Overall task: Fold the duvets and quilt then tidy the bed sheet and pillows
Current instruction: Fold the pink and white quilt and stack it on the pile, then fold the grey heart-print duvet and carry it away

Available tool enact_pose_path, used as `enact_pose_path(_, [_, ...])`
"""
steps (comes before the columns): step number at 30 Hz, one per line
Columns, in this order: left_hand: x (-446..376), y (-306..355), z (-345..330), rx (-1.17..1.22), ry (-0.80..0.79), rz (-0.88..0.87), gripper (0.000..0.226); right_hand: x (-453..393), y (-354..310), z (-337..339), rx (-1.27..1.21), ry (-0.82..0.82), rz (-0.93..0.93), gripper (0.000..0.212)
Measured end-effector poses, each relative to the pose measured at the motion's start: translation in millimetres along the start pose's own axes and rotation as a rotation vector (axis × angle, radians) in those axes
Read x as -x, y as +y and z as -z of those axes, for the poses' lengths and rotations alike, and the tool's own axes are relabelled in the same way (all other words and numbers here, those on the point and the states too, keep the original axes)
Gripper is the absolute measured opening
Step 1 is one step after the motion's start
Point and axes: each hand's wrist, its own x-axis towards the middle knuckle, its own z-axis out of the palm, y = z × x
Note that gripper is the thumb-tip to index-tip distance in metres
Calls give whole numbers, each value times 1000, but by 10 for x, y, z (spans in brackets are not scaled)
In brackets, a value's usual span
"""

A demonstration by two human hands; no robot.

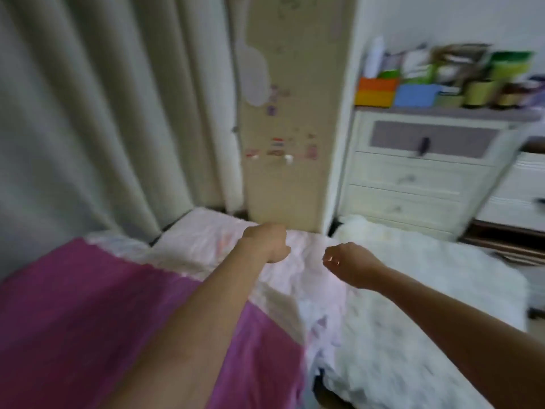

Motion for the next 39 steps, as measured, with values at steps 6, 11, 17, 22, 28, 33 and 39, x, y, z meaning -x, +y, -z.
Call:
enact_pose_path(6, [39, 2487, 66, -230, -29, -493, 44, 2164, 1647, 587, -4, 244, -543, 26])
enact_pose_path(11, [831, 4767, -242, -406, -35, -931, 41, 4551, 2357, 534, -56, 335, -975, 27])
enact_pose_path(17, [2009, 6504, -834, -592, -49, -1258, 43, 6847, 2495, 124, -130, 392, -1397, 26])
enact_pose_path(22, [3075, 7872, -1406, -631, -113, -1430, 43, 8708, 2672, -275, -212, 387, -1707, 27])
enact_pose_path(28, [3820, 9021, -1870, -686, -71, -1569, 44, 9804, 2852, -528, -299, 445, -1861, 24])
enact_pose_path(33, [4403, 9784, -2295, -818, -44, -1674, 44, 10475, 2920, -891, -409, 520, -1971, 26])
enact_pose_path(39, [5214, 10628, -2777, -1007, -9, -1908, 43, 11225, 2837, -1224, -504, 571, -2170, 24])
